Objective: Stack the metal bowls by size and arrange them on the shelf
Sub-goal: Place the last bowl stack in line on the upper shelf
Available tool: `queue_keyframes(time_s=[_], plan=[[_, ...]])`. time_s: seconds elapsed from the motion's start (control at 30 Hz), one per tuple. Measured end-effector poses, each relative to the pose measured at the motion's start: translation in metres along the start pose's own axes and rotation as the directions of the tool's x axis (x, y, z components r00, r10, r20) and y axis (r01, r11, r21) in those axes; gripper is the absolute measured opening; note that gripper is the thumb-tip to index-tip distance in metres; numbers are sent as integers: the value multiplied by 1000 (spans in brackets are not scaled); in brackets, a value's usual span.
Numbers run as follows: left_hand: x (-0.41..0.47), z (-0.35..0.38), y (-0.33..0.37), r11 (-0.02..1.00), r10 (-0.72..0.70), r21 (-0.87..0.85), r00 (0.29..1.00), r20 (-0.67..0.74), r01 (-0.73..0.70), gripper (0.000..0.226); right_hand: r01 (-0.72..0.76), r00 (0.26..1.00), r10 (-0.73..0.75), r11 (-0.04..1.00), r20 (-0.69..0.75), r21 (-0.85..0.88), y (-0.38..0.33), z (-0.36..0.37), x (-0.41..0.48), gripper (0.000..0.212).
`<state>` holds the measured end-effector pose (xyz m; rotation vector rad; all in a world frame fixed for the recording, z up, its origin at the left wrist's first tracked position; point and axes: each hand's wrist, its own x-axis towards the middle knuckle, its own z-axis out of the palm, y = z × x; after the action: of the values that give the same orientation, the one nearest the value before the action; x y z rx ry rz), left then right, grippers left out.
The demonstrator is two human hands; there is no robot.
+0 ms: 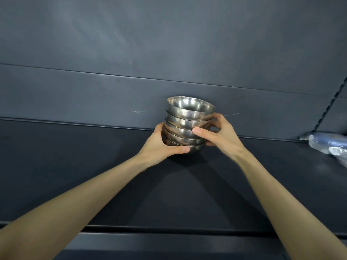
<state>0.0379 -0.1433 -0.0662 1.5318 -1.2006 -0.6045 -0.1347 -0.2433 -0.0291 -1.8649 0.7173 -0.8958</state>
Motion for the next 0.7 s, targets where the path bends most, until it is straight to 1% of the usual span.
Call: queue_keyframes(time_s=[0.13, 0.23, 0.33, 0.4, 0.5, 0.53, 0.63, 0.7], plan=[[-21, -28, 9, 1000, 10, -1, 998, -59, -10, 96, 43, 999, -43, 999, 23, 20, -23, 22, -4, 75], [-44, -56, 14, 1000, 19, -1, 994, -108, -19, 95, 76, 996, -77, 997, 51, 28, -46, 47, -14, 81], [-73, -85, 16, 1000, 21, 5, 988, -150, -20, 95, 103, 991, -105, 994, 79, 32, -66, 76, -25, 70], [-99, -111, 15, 1000, 17, 7, 984, -179, -16, 97, 115, 988, -118, 993, 103, 38, -81, 102, -37, 68], [-146, -154, 11, 1000, 22, 13, 978, -210, -19, 91, 126, 981, -135, 990, 137, 70, -104, 151, -62, 64], [-162, -170, 9, 1000, 27, 21, 975, -222, -23, 88, 128, 979, -140, 988, 147, 87, -112, 169, -72, 65], [-208, -219, 4, 999, 26, 48, 963, -267, -14, 86, 130, 970, -154, 983, 188, 133, -136, 224, -97, 77], [-237, -252, -2, 998, 15, 58, 952, -304, 2, 88, 129, 962, -164, 978, 220, 165, -151, 262, -110, 77]])
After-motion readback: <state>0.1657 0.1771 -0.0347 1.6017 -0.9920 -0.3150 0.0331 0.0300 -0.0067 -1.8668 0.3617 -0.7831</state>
